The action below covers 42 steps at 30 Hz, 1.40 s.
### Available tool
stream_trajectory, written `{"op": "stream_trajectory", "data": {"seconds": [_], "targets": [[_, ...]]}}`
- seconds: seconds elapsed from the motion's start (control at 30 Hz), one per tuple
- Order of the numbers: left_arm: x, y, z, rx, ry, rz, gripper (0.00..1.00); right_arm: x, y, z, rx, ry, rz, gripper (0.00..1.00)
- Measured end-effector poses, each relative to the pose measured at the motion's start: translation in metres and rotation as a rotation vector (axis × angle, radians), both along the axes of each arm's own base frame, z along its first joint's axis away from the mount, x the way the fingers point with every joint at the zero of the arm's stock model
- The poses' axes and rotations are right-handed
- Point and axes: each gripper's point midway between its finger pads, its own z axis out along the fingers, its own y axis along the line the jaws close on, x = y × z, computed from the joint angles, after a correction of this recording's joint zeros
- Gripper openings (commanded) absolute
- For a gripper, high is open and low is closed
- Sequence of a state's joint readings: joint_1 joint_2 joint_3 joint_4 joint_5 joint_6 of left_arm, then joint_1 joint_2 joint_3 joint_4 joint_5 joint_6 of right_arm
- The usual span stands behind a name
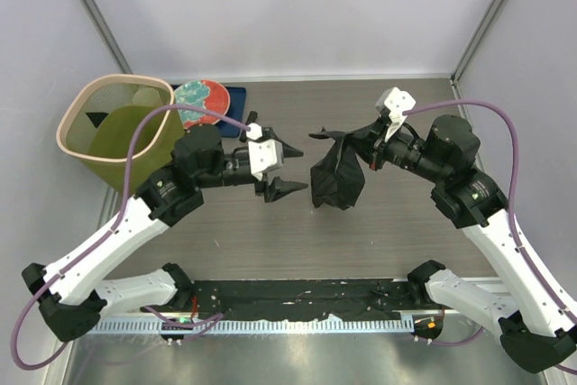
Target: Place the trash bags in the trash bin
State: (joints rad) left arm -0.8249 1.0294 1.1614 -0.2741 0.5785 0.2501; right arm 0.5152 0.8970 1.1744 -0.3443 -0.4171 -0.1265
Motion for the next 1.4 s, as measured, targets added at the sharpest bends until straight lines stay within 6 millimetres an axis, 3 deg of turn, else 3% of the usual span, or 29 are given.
{"op": "stream_trajectory", "data": {"seconds": [0.1, 0.17, 0.27, 0.3, 0.4, 0.57, 0.9, 1.07, 1.2, 1.27, 1.33, 1.4], "targets": [[0.011, -0.013, 0.013, 0.001, -0.075, -0.007, 0.71, -0.002, 0.002, 0.0, 0.008, 0.01, 0.013, 0.01], [0.018, -0.027, 0.009, 0.023, -0.1, -0.013, 0.72, -0.004, 0.003, 0.0, 0.015, 0.019, 0.022, 0.01], [0.019, -0.048, -0.001, 0.057, -0.111, -0.035, 0.49, -0.006, 0.006, 0.0, 0.027, 0.037, 0.036, 0.01], [0.02, -0.056, -0.005, 0.068, -0.113, -0.042, 0.27, -0.006, 0.007, -0.001, 0.032, 0.045, 0.04, 0.01], [0.019, -0.071, -0.008, 0.076, -0.119, -0.065, 0.0, -0.004, 0.009, -0.003, 0.041, 0.071, 0.036, 0.01], [0.017, -0.073, -0.016, 0.101, -0.146, -0.079, 0.0, 0.002, 0.009, -0.008, 0.051, 0.107, -0.005, 0.01], [0.025, -0.04, -0.058, 0.315, -0.323, -0.079, 0.0, -0.005, 0.009, -0.038, 0.012, 0.229, -0.017, 0.01], [0.024, -0.025, -0.067, 0.356, -0.352, -0.064, 0.0, -0.012, 0.012, -0.052, -0.006, 0.267, 0.011, 0.01], [0.031, -0.012, -0.063, 0.314, -0.264, -0.052, 0.0, -0.022, 0.014, -0.051, -0.015, 0.245, 0.067, 0.01], [0.04, -0.002, -0.052, 0.246, -0.171, -0.044, 0.0, -0.027, 0.016, -0.049, -0.025, 0.225, 0.101, 0.17], [0.039, 0.002, -0.044, 0.191, -0.078, -0.05, 0.0, -0.027, 0.016, -0.049, -0.035, 0.211, 0.108, 0.46], [0.031, 0.008, -0.044, 0.168, 0.055, -0.04, 0.0, -0.015, 0.006, -0.051, -0.048, 0.221, 0.03, 0.51]]}}
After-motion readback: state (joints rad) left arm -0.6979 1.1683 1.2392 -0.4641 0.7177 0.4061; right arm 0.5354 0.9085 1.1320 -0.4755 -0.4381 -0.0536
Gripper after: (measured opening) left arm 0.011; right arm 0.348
